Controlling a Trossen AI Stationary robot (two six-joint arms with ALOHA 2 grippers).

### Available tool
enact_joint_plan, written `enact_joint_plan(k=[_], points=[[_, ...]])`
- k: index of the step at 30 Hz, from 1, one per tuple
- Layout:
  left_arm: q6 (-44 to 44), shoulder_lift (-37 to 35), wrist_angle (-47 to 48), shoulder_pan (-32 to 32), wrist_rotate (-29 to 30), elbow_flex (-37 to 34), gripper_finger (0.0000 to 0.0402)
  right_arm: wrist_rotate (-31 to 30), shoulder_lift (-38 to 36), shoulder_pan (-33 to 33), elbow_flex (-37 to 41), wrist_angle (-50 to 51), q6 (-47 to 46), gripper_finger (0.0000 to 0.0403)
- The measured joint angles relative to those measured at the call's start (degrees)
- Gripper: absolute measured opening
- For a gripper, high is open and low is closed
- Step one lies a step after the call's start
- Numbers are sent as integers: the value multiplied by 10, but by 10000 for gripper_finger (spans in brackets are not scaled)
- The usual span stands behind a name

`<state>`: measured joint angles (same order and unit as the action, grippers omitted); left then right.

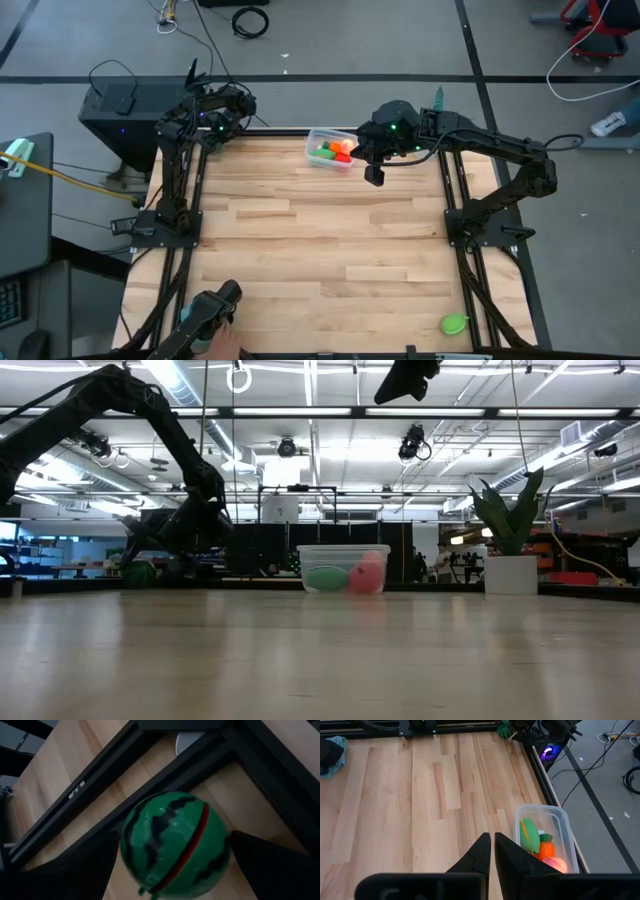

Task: Pick and placing Produce into tupperware
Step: Put the green watermelon into the transparent container

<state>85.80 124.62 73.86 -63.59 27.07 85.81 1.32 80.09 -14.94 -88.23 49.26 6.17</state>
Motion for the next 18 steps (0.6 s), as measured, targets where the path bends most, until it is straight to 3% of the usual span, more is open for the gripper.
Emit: enact_joint_plan(k=[13,18], points=[[-4,0,-6,2,14,0,299,0,0,0,0,0,0,32],[-14,4,-6,2,17,1,291,0,0,0,0,0,0,32]])
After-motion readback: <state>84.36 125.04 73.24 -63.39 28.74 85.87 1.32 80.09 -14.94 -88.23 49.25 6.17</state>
